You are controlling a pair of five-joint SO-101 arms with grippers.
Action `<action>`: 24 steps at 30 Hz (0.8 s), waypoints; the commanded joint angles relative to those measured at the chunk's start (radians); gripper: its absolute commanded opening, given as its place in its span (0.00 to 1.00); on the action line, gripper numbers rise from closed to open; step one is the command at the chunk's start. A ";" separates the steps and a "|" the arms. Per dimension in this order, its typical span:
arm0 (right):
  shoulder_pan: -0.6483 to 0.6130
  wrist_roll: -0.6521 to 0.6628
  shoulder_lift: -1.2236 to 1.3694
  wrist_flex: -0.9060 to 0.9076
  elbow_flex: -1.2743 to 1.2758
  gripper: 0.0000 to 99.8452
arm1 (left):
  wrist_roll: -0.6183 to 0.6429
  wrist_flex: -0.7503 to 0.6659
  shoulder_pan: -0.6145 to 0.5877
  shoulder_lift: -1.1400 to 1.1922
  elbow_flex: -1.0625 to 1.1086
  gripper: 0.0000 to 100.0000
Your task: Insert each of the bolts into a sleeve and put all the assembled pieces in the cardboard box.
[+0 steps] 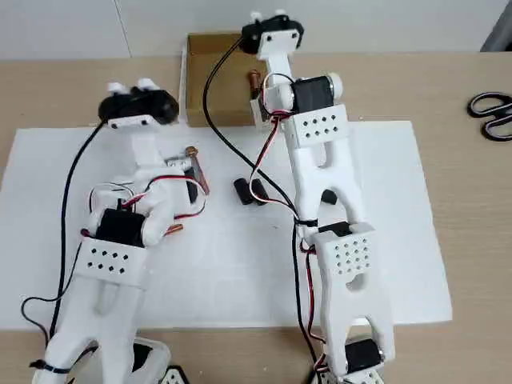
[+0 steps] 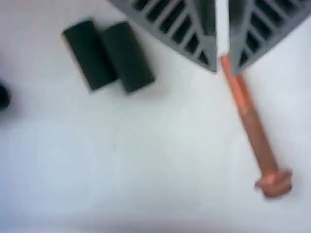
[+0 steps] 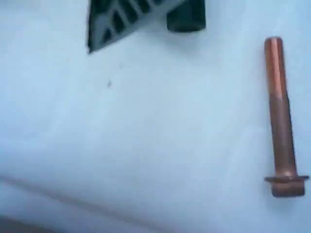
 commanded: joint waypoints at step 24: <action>0.130 0.002 -0.536 0.022 0.918 0.13 | -0.017 0.193 0.003 -0.012 -0.042 0.01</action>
